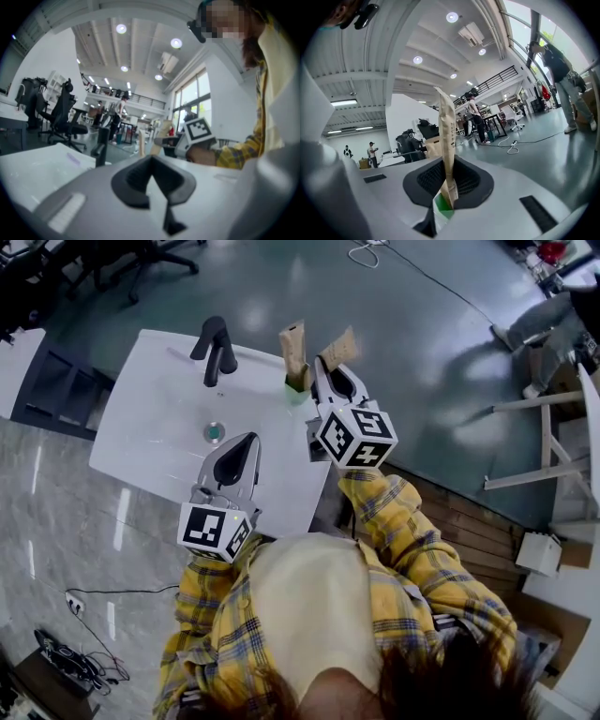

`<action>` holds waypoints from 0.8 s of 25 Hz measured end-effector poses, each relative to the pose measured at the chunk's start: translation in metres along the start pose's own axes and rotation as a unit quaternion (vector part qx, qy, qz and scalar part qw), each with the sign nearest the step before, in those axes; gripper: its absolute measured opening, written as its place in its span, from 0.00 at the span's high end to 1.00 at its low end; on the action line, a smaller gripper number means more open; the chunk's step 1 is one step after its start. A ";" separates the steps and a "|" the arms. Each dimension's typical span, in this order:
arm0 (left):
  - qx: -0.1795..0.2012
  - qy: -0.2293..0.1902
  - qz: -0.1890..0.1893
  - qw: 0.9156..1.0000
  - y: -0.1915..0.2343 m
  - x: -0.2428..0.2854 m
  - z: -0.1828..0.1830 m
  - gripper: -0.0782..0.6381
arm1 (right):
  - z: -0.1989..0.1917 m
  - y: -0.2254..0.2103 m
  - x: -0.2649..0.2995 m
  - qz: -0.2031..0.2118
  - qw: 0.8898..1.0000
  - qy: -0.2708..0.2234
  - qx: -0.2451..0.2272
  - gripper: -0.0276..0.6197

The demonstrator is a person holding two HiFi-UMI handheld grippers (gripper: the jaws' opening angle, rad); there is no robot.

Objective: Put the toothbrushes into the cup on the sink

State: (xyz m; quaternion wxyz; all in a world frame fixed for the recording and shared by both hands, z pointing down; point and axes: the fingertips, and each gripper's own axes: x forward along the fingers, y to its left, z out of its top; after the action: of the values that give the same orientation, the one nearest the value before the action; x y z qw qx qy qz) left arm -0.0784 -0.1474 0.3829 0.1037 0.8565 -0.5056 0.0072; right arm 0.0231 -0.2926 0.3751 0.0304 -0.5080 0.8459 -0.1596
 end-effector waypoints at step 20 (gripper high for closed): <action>0.000 0.004 -0.007 1.000 0.004 0.005 -0.003 0.88 | -0.039 0.012 0.008 0.043 0.995 0.084 -0.044 0.75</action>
State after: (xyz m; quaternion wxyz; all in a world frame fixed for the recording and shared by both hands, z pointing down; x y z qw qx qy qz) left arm -0.0790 -0.1534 0.3869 0.1059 0.8598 -0.4995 0.0099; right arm 0.0010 -0.2854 0.4091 -0.0562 -0.4564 0.8729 -0.1631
